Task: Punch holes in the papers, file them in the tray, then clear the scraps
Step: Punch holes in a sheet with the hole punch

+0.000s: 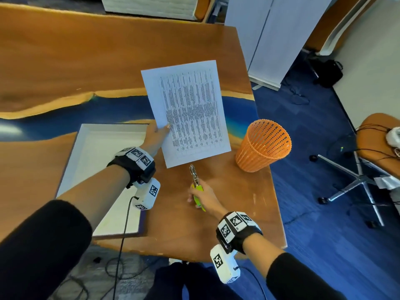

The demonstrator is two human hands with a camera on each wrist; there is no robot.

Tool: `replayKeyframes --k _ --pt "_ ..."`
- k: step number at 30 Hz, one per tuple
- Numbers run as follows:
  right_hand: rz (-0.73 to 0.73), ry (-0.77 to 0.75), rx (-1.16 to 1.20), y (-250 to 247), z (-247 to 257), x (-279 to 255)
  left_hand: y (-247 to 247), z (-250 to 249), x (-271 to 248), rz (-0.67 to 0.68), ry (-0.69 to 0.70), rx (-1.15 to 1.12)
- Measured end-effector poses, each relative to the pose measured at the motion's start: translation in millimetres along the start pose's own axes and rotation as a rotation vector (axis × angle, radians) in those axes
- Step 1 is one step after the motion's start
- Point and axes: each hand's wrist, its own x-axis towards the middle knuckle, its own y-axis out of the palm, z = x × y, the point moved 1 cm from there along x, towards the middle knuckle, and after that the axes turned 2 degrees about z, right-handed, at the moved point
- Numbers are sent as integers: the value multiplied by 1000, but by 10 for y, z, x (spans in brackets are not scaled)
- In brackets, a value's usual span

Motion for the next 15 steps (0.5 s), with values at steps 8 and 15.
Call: replayKeyframes --k 8,15 --pt "44 -87 -78 102 115 101 42 55 83 -12 -20 -55" --pt "40 -113 -67 116 130 100 13 138 104 26 -5 -59"
